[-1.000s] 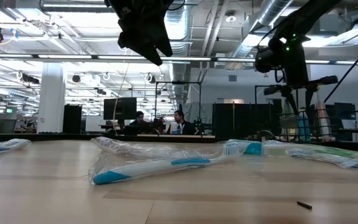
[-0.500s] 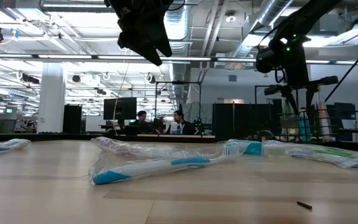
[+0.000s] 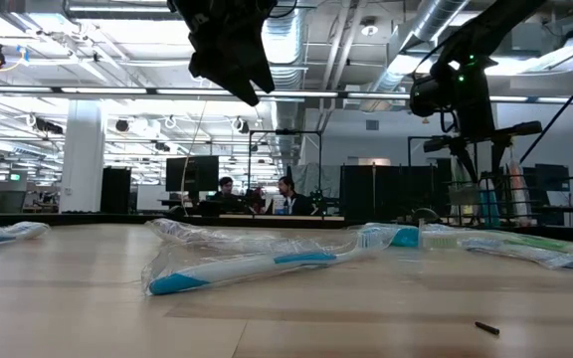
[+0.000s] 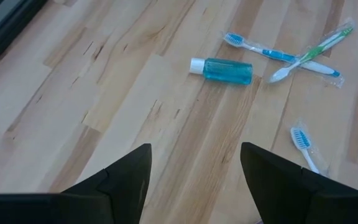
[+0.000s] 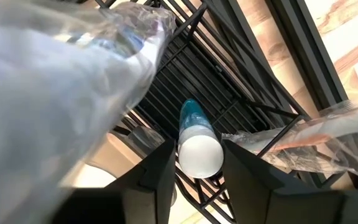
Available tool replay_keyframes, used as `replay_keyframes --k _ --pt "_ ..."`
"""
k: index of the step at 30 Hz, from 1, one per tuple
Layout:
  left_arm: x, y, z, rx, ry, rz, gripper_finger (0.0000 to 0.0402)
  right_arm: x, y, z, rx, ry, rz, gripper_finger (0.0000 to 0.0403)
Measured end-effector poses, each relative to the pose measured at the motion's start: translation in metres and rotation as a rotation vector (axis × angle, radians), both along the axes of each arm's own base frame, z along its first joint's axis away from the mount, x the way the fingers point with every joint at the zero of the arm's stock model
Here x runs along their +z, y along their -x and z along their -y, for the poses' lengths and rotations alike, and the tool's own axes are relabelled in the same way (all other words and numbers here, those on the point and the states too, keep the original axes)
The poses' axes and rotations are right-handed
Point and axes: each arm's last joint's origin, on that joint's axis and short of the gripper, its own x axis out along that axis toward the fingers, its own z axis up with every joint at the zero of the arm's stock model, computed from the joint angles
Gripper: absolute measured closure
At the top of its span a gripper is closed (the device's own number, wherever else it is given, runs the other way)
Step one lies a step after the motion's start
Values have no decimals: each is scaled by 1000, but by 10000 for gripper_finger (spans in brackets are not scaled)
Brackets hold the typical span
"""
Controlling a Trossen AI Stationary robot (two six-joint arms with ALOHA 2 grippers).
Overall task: Pick & Place toothbrushing station
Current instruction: Put the left blue mouthwash into the middle section of wire organizer
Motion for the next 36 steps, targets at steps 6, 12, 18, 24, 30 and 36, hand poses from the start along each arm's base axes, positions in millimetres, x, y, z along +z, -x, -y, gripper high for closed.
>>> replay_keyframes --k 6,12,18,24,30,36 --pt "0 0 0 0 -1 -2 161 0 0 0 0 0 0 266" --pt "0 0 0 0 -1 -3 161 0 -2 -1 9 2 0 241" --pt "0 0 0 0 -1 -4 161 2 -2 -1 25 -5 -4 227" --pt "0 0 0 0 -1 -5 161 7 -3 -1 28 -8 2 230" --pt "0 0 0 0 -1 -5 161 9 -6 -2 41 -1 8 231" --pt "0 0 0 0 -1 -6 161 10 -8 -4 51 2 10 230"
